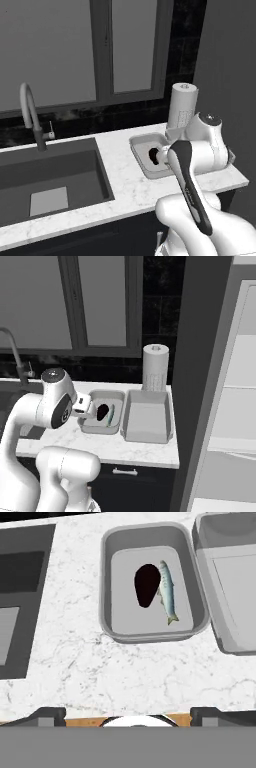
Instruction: Place one avocado and one fish in each tupperware on the nearby counter, to pack two identical lunches.
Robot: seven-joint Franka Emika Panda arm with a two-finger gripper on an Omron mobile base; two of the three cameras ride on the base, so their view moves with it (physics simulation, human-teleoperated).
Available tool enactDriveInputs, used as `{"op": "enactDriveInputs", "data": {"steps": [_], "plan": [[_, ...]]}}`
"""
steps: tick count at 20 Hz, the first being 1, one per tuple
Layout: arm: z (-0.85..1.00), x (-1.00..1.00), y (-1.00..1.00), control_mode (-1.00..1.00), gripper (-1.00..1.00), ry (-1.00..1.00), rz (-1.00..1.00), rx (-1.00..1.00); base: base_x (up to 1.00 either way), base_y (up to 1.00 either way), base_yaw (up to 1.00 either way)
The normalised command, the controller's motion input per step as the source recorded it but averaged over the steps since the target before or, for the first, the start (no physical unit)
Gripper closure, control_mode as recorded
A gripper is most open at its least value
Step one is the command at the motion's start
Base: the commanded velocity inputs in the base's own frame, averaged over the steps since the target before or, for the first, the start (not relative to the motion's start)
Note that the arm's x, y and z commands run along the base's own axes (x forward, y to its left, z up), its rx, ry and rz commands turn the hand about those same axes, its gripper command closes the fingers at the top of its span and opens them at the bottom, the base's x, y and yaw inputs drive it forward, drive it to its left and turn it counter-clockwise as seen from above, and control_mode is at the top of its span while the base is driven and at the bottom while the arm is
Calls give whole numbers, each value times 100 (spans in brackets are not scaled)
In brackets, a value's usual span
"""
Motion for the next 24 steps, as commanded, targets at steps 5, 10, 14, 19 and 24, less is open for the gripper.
{"op": "enactDriveInputs", "data": {"steps": [5,10,14,19,24], "plan": [[0,-20,0,100,-100,0,-1,0,-80,0,-2],[0,0,0,100,-100,0,0,0,-100,-10,-2],[0,0,0,100,-100,0,0,0,-100,-35,-6],[0,0,0,100,-100,0,0,0,-54,-80,-7],[0,0,0,100,-100,0,0,0,3,-100,-2]]}}
